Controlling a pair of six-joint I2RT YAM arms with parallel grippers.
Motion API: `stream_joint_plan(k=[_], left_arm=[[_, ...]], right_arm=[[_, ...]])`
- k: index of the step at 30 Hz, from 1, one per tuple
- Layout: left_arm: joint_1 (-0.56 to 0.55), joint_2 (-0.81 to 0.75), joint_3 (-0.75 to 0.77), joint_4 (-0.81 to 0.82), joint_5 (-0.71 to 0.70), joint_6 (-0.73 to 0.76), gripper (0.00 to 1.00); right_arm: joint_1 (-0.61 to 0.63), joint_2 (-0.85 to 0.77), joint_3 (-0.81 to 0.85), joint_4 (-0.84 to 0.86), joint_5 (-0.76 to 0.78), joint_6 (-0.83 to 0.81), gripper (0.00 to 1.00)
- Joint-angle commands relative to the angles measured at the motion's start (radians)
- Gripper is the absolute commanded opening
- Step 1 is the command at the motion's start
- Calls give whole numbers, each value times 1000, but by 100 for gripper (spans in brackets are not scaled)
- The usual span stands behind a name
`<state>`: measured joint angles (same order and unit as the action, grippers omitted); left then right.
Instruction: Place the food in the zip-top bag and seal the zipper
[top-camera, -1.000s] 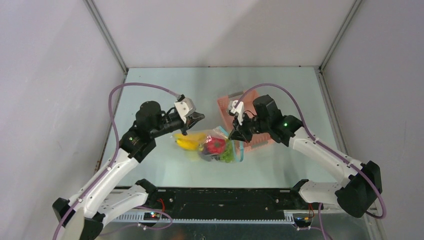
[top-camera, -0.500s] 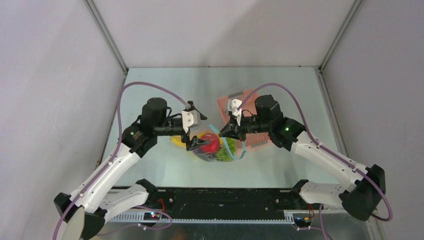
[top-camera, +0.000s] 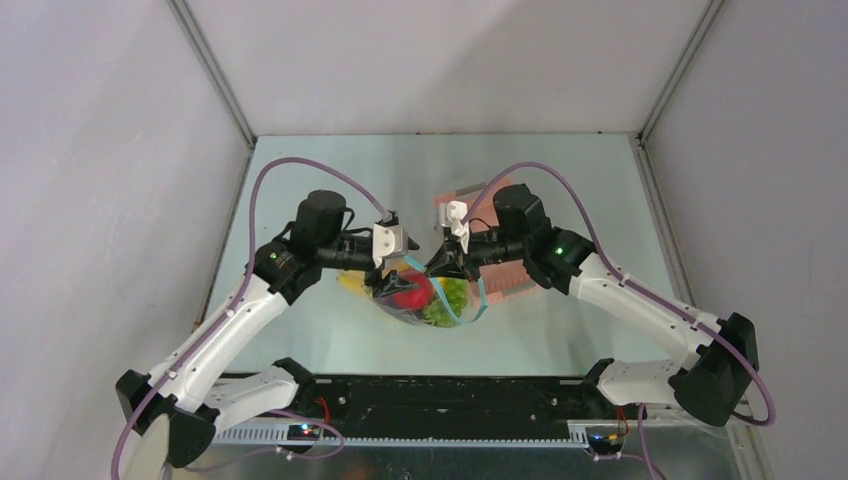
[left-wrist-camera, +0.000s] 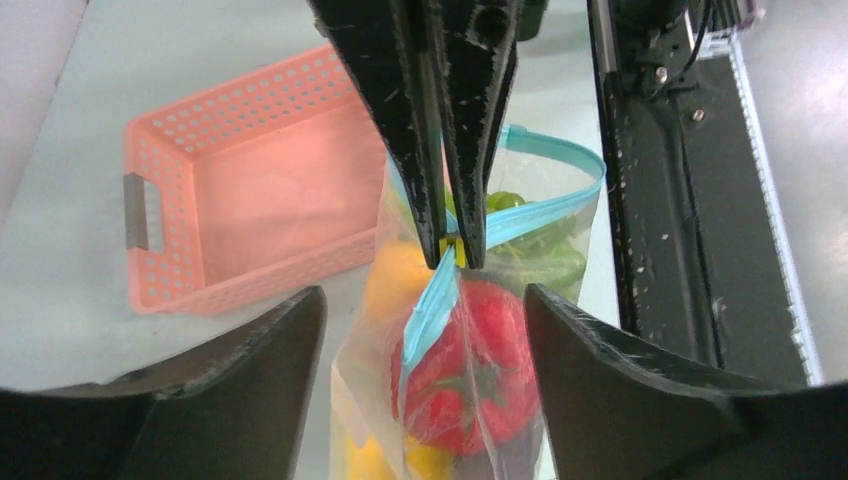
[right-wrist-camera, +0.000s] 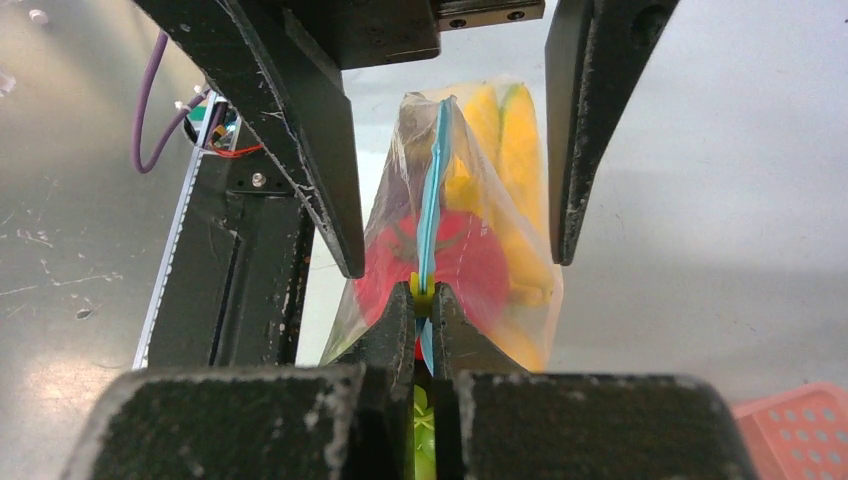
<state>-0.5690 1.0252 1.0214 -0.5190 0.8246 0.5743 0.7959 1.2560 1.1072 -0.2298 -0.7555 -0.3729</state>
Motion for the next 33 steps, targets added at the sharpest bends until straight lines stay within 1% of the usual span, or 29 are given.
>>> stream_joint_plan(k=[1,2,3,6,8,12,14,15,16,17,22,24,25,27,28,31,33], left_arm=[[4,-1,49,-34,48,77,71],[6,1,52,-37,47,80,62],[4,1,54,-47,48,84,59],[4,2,64,-61,51,89,60],[5,2,70,-55,44,74,63],[4,-2,71,4,25,-14,63],[4,-5,69,42,23,-57,58],[4,-5,68,44,25,-59,53],[6,-4,68,45,29,-60,50],[5,-2,68,44,32,-58,46],[5,16,83,-20,45,10,38],[5,19,85,-35,44,23,27],[5,20,84,-36,38,23,24],[5,21,84,-38,37,24,12],[6,20,84,-39,38,23,3],[5,13,78,-47,50,42,0],[5,-9,51,12,23,4,0]], right_arm=[[5,3,56,28,-32,-29,0],[5,4,56,29,-32,-31,0],[5,5,58,27,-33,-32,0],[6,17,65,9,-30,-40,0],[6,25,71,-3,-25,-41,0],[6,30,73,-8,-22,-44,0],[7,30,74,-8,-24,-45,0],[7,30,73,-7,-22,-46,0],[8,29,73,-8,-21,-46,0],[8,28,73,-8,-20,-47,0],[7,20,73,-6,-13,-48,0],[7,19,73,-5,-13,-49,0],[8,19,73,-5,-14,-49,0],[8,20,73,-4,-15,-47,0],[8,21,73,-2,-15,-46,0],[8,25,73,3,-7,-39,0],[8,25,73,3,4,-36,0]])
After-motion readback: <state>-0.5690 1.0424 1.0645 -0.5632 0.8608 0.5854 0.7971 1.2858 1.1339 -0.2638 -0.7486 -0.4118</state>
